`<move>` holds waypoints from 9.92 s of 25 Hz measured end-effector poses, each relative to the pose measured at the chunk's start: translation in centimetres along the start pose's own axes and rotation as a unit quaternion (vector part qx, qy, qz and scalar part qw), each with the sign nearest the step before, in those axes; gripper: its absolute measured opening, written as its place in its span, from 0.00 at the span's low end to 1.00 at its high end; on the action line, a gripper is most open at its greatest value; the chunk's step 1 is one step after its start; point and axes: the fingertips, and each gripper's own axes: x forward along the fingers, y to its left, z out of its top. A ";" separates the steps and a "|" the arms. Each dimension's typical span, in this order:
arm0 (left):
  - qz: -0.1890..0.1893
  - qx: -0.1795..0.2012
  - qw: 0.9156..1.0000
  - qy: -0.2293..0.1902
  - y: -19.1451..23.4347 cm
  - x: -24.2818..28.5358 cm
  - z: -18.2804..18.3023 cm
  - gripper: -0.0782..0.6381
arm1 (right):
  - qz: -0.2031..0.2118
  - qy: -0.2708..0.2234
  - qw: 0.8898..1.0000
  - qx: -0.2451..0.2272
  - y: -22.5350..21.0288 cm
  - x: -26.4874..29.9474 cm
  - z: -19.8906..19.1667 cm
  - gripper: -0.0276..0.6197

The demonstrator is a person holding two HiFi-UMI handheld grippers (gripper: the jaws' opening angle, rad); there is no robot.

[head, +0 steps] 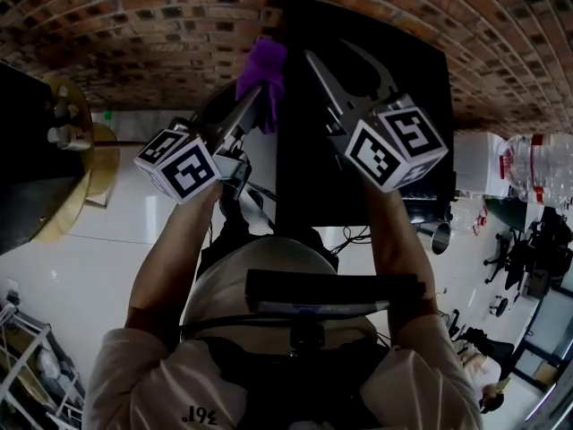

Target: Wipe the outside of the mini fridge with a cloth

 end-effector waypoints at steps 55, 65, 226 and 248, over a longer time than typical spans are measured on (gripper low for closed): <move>0.065 -0.090 0.991 0.076 16.1 -0.9 -16.0 0.27 | 0.008 -0.002 1.000 0.001 0.2 0.1 0.3 0.30; 0.099 -0.088 0.985 0.110 18.9 -1.8 -19.5 0.26 | 0.007 -0.002 1.000 0.001 0.3 0.1 0.3 0.30; 0.233 -0.021 0.927 0.294 21.3 -13.2 -34.5 0.25 | 0.008 -0.003 1.000 -0.001 0.4 0.1 0.3 0.30; 0.225 -0.008 0.942 0.248 22.5 -15.3 -27.3 0.25 | 0.003 -0.009 1.000 -0.004 0.1 0.0 0.2 0.30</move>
